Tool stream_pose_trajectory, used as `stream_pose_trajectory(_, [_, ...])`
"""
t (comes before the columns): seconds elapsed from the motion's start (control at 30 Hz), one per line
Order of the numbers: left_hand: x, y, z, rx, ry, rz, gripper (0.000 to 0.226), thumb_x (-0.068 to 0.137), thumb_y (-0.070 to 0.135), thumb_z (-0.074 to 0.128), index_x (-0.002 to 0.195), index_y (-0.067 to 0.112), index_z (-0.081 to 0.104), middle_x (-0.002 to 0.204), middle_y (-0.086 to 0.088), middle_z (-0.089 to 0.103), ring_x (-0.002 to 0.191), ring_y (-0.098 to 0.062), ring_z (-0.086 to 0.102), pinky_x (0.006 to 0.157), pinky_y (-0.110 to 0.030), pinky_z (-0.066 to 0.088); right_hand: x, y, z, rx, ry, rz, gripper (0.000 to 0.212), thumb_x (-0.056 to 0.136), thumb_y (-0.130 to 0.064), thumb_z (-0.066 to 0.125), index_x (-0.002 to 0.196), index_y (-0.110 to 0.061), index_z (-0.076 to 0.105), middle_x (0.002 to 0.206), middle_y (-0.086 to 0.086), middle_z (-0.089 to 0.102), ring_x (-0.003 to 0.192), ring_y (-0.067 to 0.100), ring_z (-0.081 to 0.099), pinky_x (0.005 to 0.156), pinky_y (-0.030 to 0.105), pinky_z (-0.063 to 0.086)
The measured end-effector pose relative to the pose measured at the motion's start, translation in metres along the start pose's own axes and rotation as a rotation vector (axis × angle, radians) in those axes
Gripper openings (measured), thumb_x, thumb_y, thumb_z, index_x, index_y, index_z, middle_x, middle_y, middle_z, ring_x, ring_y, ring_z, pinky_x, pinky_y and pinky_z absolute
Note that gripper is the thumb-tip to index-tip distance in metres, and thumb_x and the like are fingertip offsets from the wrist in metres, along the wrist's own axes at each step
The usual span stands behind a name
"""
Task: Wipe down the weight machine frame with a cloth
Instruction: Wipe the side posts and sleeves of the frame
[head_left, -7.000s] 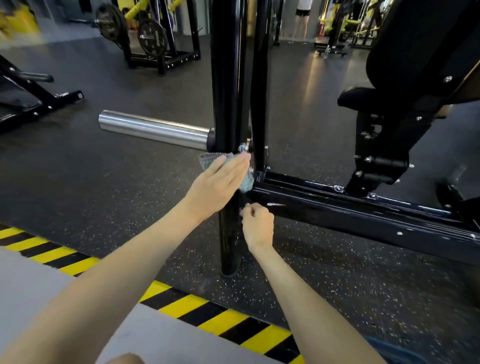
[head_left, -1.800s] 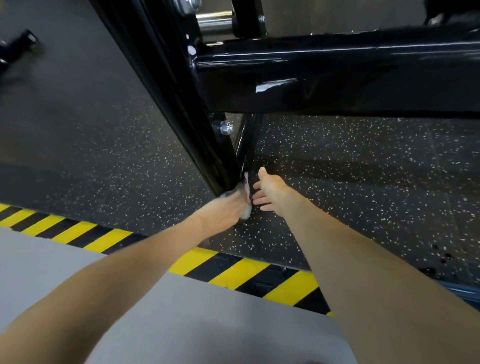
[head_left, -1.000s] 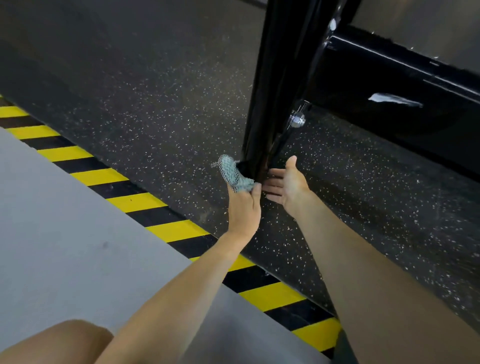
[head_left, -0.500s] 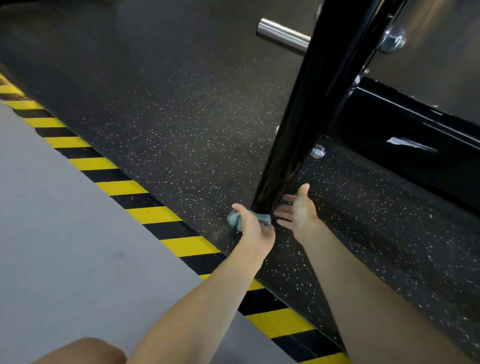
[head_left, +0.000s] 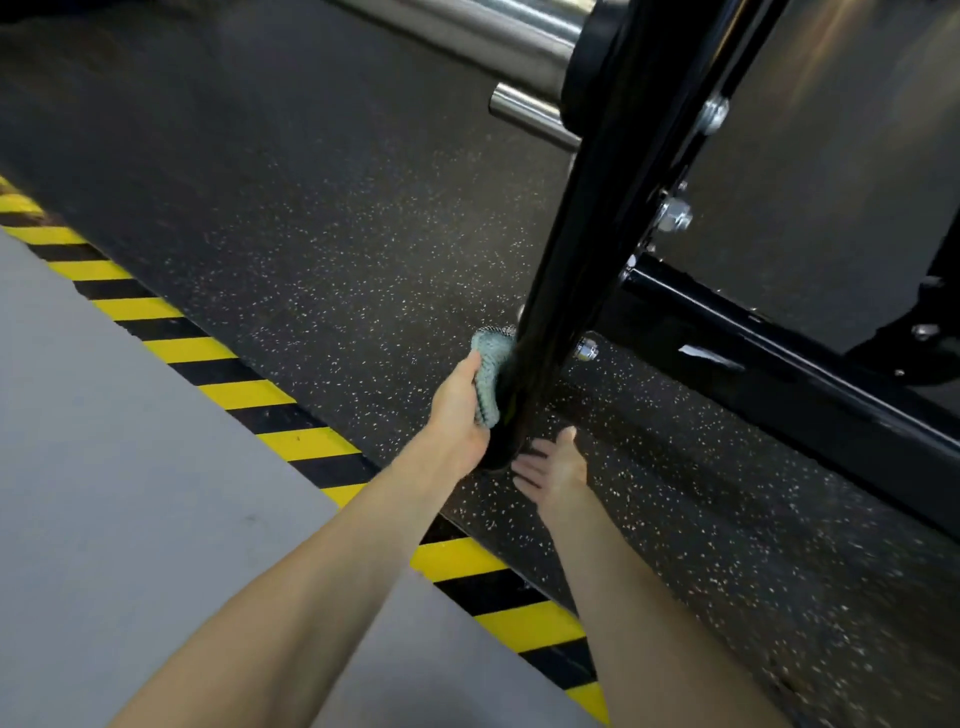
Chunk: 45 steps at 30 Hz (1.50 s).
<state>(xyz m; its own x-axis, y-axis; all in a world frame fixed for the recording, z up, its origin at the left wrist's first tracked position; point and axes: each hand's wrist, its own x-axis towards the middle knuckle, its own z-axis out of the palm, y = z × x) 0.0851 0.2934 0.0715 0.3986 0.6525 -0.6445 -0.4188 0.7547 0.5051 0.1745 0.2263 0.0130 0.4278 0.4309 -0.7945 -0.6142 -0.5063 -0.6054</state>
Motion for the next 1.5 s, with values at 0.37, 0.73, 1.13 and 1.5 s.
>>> stream_pose_trajectory(0.37, [-0.169,0.103,-0.004,-0.162,-0.149,-0.248,0.048,0.1,0.039,0.037,0.136,0.01,0.05,0.127,-0.016,0.061,0.117,-0.032,0.058,0.094,-0.046,0.047,-0.185,-0.029,0.032,0.114,-0.151,0.194,0.062,0.101,-0.054,0.022,0.135,-0.008,0.045,0.128,0.021,0.055,0.118,0.033,0.053,0.095,0.041,0.04])
stream_pose_trajectory(0.73, [-0.421,0.23,0.06,0.247,-0.219,-0.365,0.028,0.094,0.015,0.051,0.119,0.005,0.059,0.116,-0.016,0.066,0.1,-0.029,0.066,0.094,-0.044,0.051,-0.487,-0.137,0.059,-0.051,-0.117,-0.033,0.051,0.083,0.002,0.068,0.13,-0.014,0.055,0.122,0.009,0.059,0.107,0.026,0.061,0.07,0.033,0.054])
stream_pose_trajectory(1.13, [-0.584,0.266,0.191,1.181,-0.203,-0.12,0.044,0.1,0.049,0.038,0.119,0.016,0.057,0.119,-0.002,0.059,0.105,-0.016,0.055,0.085,-0.027,0.044,-0.66,-0.203,-0.016,0.094,-0.102,0.07,0.05,0.097,-0.034,0.056,0.135,-0.004,0.046,0.137,0.022,0.044,0.128,0.036,0.045,0.103,0.048,0.043])
stream_pose_trajectory(1.5, [-0.635,0.153,0.284,0.533,-0.356,-0.265,0.051,0.101,0.044,0.033,0.13,0.007,0.052,0.128,-0.015,0.059,0.116,-0.027,0.057,0.092,-0.042,0.048,-0.724,-0.186,-0.192,0.63,-0.123,-0.044,0.032,0.102,-0.011,0.041,0.132,0.0,0.044,0.132,0.02,0.053,0.115,0.032,0.055,0.08,0.045,0.051])
